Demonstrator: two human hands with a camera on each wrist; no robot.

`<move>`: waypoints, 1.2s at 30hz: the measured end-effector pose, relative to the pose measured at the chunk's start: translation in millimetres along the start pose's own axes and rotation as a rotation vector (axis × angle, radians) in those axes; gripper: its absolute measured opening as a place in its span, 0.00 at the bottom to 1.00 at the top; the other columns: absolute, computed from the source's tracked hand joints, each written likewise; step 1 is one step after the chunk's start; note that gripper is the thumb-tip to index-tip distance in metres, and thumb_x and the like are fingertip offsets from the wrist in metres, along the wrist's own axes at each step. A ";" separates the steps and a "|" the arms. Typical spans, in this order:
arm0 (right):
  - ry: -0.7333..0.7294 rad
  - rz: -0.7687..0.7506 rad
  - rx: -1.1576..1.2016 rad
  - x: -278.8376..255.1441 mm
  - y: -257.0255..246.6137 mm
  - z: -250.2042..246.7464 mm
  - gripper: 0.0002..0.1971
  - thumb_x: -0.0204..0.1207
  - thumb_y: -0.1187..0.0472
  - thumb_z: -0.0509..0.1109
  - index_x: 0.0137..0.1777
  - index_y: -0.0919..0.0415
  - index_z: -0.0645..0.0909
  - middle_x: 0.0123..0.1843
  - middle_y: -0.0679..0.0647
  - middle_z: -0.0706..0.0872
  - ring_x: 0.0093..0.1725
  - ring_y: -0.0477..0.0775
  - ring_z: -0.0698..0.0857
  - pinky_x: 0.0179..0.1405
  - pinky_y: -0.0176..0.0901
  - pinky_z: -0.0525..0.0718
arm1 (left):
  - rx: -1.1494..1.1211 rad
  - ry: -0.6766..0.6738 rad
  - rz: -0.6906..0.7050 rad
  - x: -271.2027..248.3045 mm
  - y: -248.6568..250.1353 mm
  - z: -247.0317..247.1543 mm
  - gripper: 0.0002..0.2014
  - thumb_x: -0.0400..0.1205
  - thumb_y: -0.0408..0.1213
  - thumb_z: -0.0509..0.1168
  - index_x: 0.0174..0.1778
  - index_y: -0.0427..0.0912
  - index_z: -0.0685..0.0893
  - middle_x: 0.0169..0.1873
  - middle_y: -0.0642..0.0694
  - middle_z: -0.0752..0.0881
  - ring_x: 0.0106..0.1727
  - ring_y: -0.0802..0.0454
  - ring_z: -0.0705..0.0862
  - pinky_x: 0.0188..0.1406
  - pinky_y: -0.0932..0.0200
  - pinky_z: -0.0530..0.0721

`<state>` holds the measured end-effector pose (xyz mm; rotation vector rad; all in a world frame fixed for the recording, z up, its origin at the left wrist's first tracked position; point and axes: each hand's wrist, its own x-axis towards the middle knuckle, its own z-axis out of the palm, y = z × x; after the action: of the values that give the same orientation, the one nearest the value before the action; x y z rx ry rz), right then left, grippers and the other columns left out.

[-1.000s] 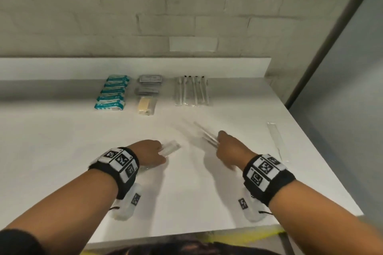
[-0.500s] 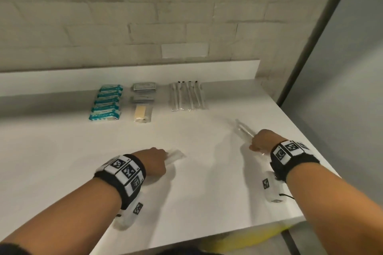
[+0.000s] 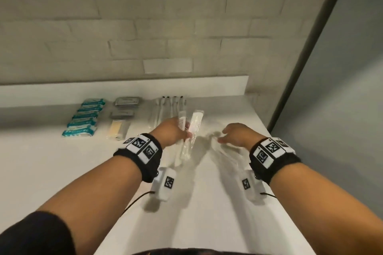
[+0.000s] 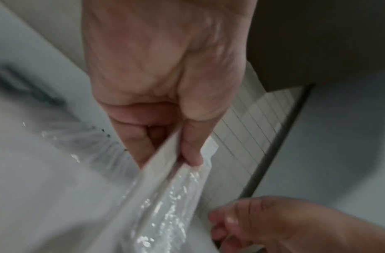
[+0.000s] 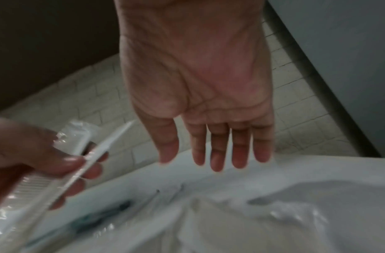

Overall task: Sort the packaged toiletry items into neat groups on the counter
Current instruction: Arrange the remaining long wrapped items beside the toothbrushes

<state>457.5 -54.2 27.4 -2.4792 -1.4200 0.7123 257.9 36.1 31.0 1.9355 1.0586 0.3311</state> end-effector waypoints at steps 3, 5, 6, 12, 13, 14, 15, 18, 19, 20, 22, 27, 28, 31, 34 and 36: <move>0.031 -0.129 0.550 8.6 16.8 -26.6 0.15 0.81 0.53 0.66 0.57 0.65 0.83 0.55 0.60 0.88 0.48 0.57 0.86 0.47 0.49 0.83 | -0.289 -0.033 -0.012 20.9 24.5 26.1 0.09 0.74 0.30 0.74 0.43 0.44 0.81 0.43 0.39 0.87 0.47 0.43 0.86 0.45 0.51 0.82; -0.057 -0.190 0.801 10.2 23.9 -39.8 0.11 0.82 0.55 0.65 0.53 0.63 0.82 0.43 0.56 0.88 0.34 0.51 0.84 0.33 0.42 0.81 | -0.381 -0.062 0.017 30.5 41.4 46.2 0.10 0.74 0.28 0.74 0.49 0.40 0.84 0.46 0.37 0.87 0.49 0.42 0.86 0.49 0.48 0.81; -0.073 -0.228 0.827 11.2 25.8 -42.5 0.09 0.82 0.56 0.66 0.52 0.62 0.82 0.39 0.54 0.86 0.30 0.49 0.82 0.29 0.40 0.79 | -0.420 -0.074 0.023 32.5 48.9 53.7 0.11 0.75 0.27 0.73 0.52 0.38 0.84 0.47 0.37 0.87 0.49 0.42 0.86 0.51 0.47 0.81; -0.031 -0.294 0.763 33.0 45.6 -51.6 0.08 0.73 0.66 0.74 0.41 0.58 0.75 0.27 0.50 0.79 0.24 0.47 0.74 0.23 0.38 0.73 | -0.559 -0.059 -0.028 39.6 71.1 86.2 0.04 0.82 0.30 0.67 0.51 0.37 0.81 0.40 0.44 0.86 0.43 0.50 0.88 0.40 0.60 0.85; -0.027 -0.295 0.766 38.2 48.7 -51.8 0.10 0.72 0.68 0.74 0.41 0.57 0.74 0.28 0.51 0.78 0.24 0.47 0.74 0.23 0.38 0.73 | -0.561 -0.036 -0.059 40.7 71.2 87.8 0.01 0.83 0.32 0.65 0.48 0.41 0.80 0.39 0.46 0.85 0.43 0.49 0.88 0.40 0.59 0.85; -0.016 -0.294 0.775 41.5 51.3 -52.0 0.13 0.71 0.70 0.74 0.43 0.56 0.73 0.31 0.52 0.79 0.25 0.47 0.74 0.23 0.39 0.72 | -0.555 -0.007 -0.096 44.1 70.6 88.6 0.02 0.85 0.34 0.63 0.47 0.43 0.78 0.39 0.46 0.85 0.44 0.47 0.87 0.43 0.56 0.85; -0.008 -0.294 0.790 47.3 53.7 -51.7 0.15 0.71 0.72 0.74 0.46 0.55 0.73 0.35 0.53 0.80 0.27 0.47 0.75 0.23 0.39 0.72 | -0.526 0.026 -0.152 48.2 69.4 87.9 0.03 0.86 0.34 0.60 0.47 0.43 0.77 0.39 0.45 0.85 0.46 0.45 0.86 0.48 0.51 0.83; -0.022 -0.249 0.812 60.7 59.2 -51.2 0.24 0.71 0.75 0.72 0.60 0.50 0.75 0.42 0.52 0.80 0.32 0.46 0.77 0.25 0.36 0.71 | -0.404 0.058 -0.333 62.3 58.8 82.1 0.08 0.84 0.26 0.54 0.52 0.42 0.74 0.41 0.44 0.86 0.43 0.47 0.83 0.40 0.55 0.77; -0.039 -0.221 0.807 66.0 61.3 -50.9 0.25 0.71 0.75 0.71 0.63 0.49 0.75 0.38 0.52 0.79 0.29 0.47 0.75 0.23 0.36 0.70 | -0.385 0.049 -0.359 67.2 55.5 80.0 0.09 0.83 0.25 0.53 0.53 0.42 0.74 0.41 0.43 0.88 0.40 0.48 0.82 0.37 0.57 0.75; -0.057 -0.190 0.808 72.6 61.3 -50.3 0.24 0.72 0.74 0.70 0.63 0.49 0.76 0.34 0.53 0.77 0.25 0.47 0.72 0.20 0.37 0.67 | -0.360 0.040 -0.377 73.2 53.1 76.0 0.11 0.82 0.24 0.54 0.55 0.41 0.75 0.42 0.42 0.89 0.38 0.49 0.82 0.34 0.59 0.74; -0.054 -0.151 0.833 83.0 58.4 -52.1 0.16 0.73 0.73 0.67 0.55 0.53 0.80 0.28 0.53 0.74 0.20 0.48 0.68 0.19 0.36 0.63 | -0.306 -0.001 -0.380 86.3 51.4 69.0 0.14 0.82 0.23 0.58 0.63 0.37 0.75 0.50 0.37 0.89 0.41 0.48 0.84 0.32 0.60 0.76; 0.212 -0.114 1.018 104.5 39.4 -63.1 0.08 0.74 0.74 0.69 0.46 0.61 0.77 0.33 0.61 0.81 0.15 0.45 0.79 0.14 0.30 0.71 | -0.323 0.053 -0.251 138.4 59.6 38.2 0.28 0.78 0.29 0.71 0.74 0.38 0.71 0.49 0.35 0.88 0.52 0.39 0.87 0.57 0.45 0.86; 0.213 -0.084 1.057 108.0 38.5 -60.9 0.10 0.73 0.74 0.71 0.47 0.62 0.75 0.36 0.63 0.82 0.16 0.45 0.79 0.13 0.28 0.71 | -0.315 0.064 -0.230 150.4 57.3 31.3 0.33 0.77 0.29 0.72 0.77 0.39 0.68 0.49 0.38 0.88 0.53 0.39 0.87 0.61 0.44 0.85; -0.031 0.045 0.927 115.9 47.2 -40.8 0.18 0.68 0.70 0.78 0.52 0.56 0.75 0.52 0.63 0.85 0.31 0.53 0.81 0.21 0.33 0.75 | 0.053 0.024 -0.199 174.2 43.6 19.3 0.38 0.78 0.35 0.72 0.82 0.42 0.60 0.65 0.42 0.82 0.65 0.44 0.81 0.70 0.51 0.77; -0.116 -0.035 0.271 123.4 56.7 -31.7 0.18 0.74 0.59 0.76 0.63 0.57 0.80 0.60 0.54 0.84 0.54 0.55 0.84 0.48 0.41 0.80 | 0.484 -0.050 -0.104 176.7 33.2 22.5 0.33 0.81 0.44 0.67 0.81 0.46 0.64 0.79 0.46 0.70 0.77 0.49 0.72 0.76 0.58 0.68; -0.072 -0.181 -0.038 127.0 53.9 -37.9 0.18 0.78 0.58 0.70 0.68 0.55 0.81 0.69 0.53 0.82 0.67 0.55 0.80 0.63 0.40 0.76 | 0.621 -0.082 -0.038 174.5 28.3 33.6 0.29 0.82 0.46 0.65 0.79 0.48 0.68 0.79 0.48 0.69 0.79 0.49 0.68 0.76 0.58 0.64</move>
<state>570.9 28.4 -0.4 -2.3346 -1.6723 0.7503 397.8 146.1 5.0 2.4401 1.2383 -0.1204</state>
